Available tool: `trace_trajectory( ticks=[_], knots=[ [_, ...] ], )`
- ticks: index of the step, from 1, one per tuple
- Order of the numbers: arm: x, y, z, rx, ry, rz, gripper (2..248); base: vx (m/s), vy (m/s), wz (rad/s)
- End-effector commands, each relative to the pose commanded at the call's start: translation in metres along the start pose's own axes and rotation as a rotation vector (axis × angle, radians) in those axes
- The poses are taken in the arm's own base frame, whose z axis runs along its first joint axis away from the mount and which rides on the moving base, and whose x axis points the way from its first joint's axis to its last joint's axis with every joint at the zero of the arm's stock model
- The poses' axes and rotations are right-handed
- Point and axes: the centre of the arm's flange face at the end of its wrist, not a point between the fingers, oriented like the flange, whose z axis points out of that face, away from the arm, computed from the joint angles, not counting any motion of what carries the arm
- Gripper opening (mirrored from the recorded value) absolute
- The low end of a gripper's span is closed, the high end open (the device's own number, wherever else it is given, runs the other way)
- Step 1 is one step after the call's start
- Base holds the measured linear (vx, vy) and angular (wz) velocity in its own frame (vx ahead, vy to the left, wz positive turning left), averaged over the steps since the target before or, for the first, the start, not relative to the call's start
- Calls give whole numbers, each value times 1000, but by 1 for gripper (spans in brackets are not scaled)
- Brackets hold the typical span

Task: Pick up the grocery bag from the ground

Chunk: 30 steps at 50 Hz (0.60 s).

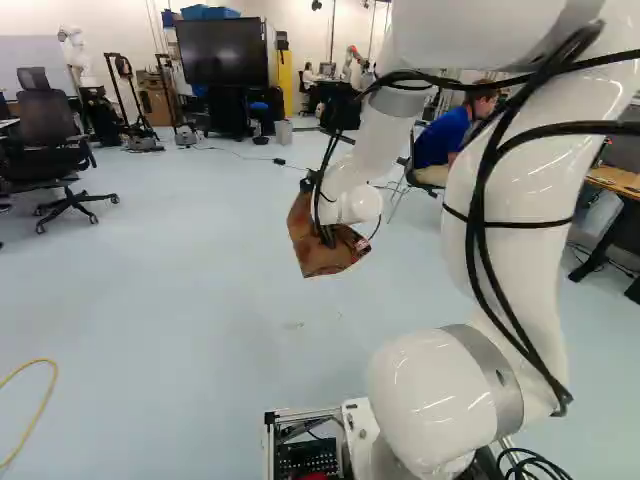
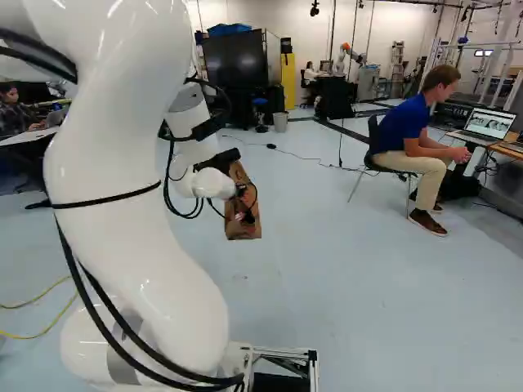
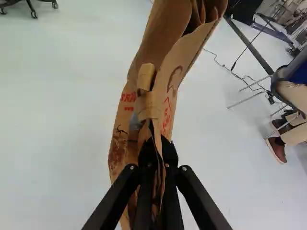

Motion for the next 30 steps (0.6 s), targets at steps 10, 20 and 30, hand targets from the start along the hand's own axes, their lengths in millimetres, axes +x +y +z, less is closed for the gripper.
trace_trajectory(
  ticks=[10, 20, 30],
  knots=[
    [-10, 4, -31, -26, 51, 58, 22, 0, 0, 0],
    [-23, 6, -60, -49, 103, 114, 22, 0, 0, 0],
    [-36, 6, -85, -68, 148, 162, 22, 0, 0, 0]
  ],
)
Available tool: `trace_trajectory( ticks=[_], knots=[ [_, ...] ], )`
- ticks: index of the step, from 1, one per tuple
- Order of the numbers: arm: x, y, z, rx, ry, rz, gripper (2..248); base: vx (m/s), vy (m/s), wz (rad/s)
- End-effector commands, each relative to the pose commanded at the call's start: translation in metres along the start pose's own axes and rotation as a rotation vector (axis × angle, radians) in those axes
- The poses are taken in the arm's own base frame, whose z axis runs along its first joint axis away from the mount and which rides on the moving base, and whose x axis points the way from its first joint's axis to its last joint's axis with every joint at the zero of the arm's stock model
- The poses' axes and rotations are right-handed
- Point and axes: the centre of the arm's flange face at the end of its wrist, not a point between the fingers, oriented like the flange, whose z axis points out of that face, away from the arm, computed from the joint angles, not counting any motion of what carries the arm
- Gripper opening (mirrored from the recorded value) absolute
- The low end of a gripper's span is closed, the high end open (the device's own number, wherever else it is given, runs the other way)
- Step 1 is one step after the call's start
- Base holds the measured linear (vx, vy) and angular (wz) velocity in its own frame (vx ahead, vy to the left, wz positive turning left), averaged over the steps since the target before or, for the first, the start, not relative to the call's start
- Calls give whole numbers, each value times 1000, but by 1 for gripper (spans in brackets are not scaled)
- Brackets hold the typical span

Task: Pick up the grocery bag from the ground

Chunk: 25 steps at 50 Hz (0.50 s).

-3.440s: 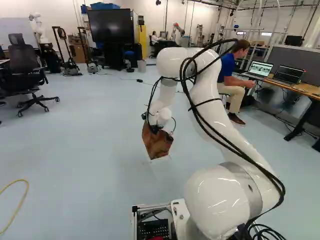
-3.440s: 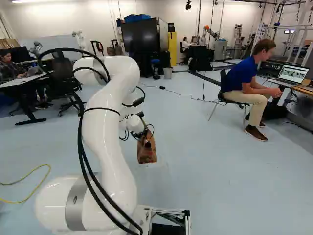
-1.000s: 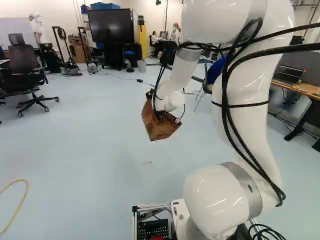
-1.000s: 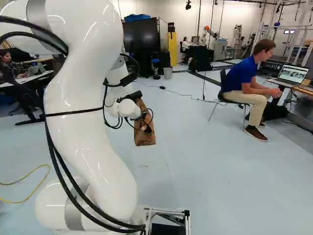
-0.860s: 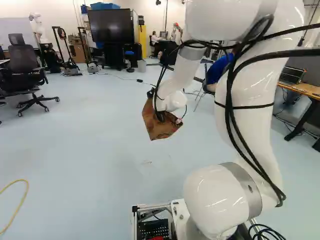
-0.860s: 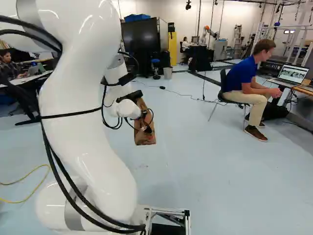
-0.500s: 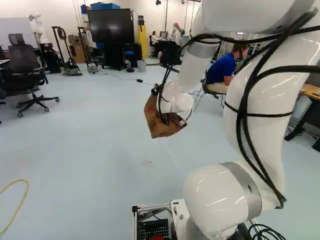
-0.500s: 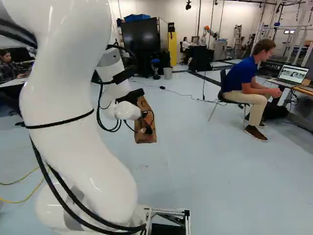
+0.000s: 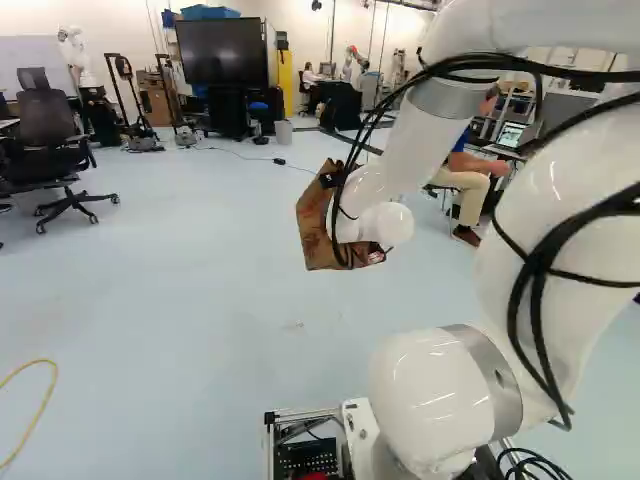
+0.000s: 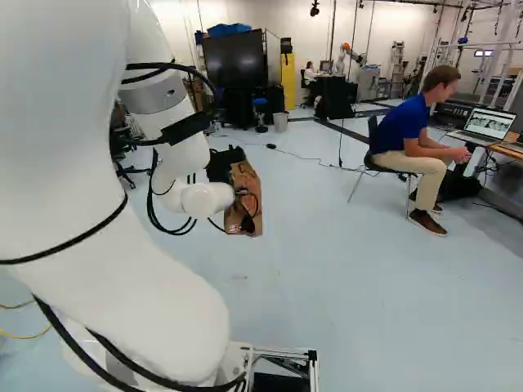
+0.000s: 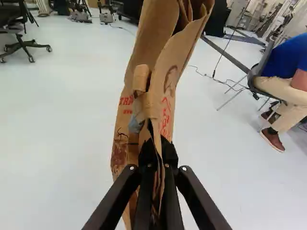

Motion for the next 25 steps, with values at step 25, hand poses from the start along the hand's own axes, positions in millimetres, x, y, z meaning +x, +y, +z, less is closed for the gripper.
trace_trajectory(
  ticks=[25],
  knots=[
    [-21, 5, -46, -30, 87, 89, 22, 0, 0, 0]
  ],
)
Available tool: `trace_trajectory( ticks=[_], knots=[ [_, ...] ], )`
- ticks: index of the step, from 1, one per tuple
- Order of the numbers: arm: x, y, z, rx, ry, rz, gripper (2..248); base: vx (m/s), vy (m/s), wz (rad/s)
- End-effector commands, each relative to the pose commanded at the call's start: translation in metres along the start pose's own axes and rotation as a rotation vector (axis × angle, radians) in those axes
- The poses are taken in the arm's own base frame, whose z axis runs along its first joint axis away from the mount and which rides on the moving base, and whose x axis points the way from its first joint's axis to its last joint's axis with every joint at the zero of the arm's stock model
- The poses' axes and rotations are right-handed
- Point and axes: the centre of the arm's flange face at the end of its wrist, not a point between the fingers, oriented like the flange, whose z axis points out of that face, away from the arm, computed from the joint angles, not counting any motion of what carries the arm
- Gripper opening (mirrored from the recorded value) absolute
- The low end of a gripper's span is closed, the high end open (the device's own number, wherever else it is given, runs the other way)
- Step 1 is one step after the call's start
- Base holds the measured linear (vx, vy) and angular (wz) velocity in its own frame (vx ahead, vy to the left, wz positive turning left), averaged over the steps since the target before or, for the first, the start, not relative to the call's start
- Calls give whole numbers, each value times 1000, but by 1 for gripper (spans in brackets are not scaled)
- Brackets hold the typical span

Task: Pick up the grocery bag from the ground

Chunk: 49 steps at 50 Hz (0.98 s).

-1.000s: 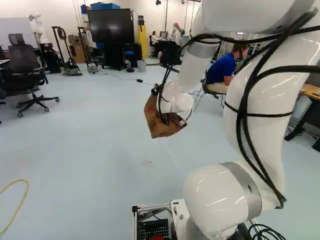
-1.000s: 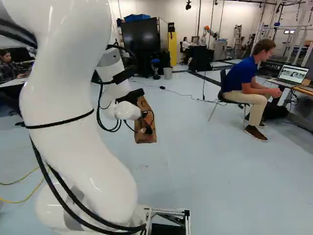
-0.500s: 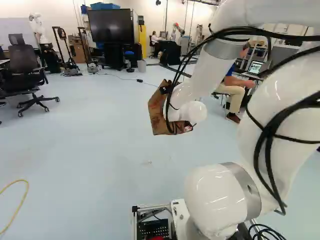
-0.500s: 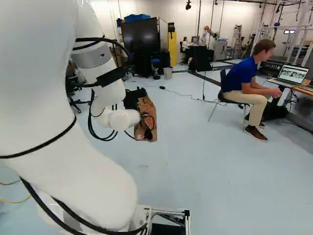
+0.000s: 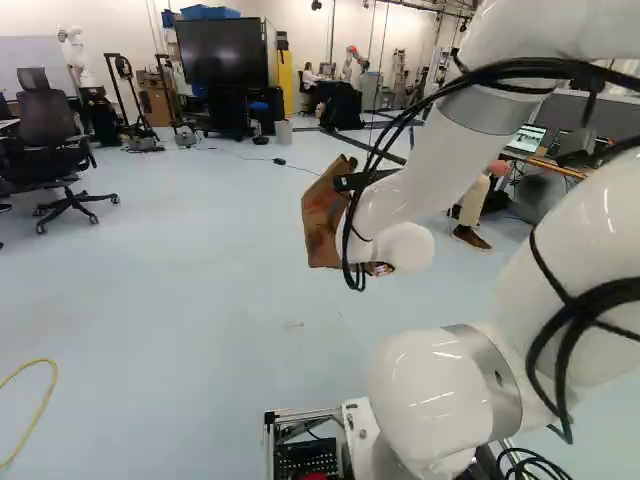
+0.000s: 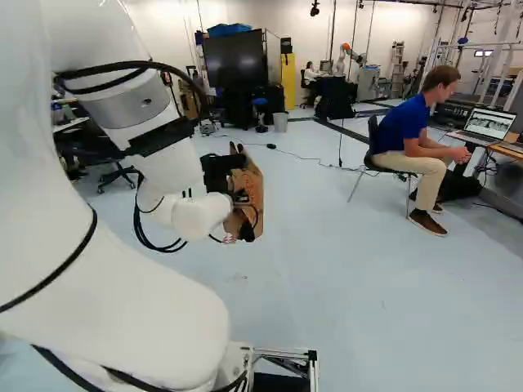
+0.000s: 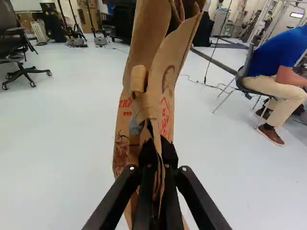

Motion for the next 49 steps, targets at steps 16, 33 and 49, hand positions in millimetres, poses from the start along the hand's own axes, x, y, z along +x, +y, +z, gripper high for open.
trace_trajectory(
  ticks=[16, 33, 49],
  knots=[
    [-8, 2, -17, -10, 34, 33, 22, 0, 0, 0],
    [-13, 3, -25, -14, 51, 50, 22, 0, 0, 0],
    [-13, 3, -26, -15, 52, 51, 22, 0, 0, 0]
  ],
)
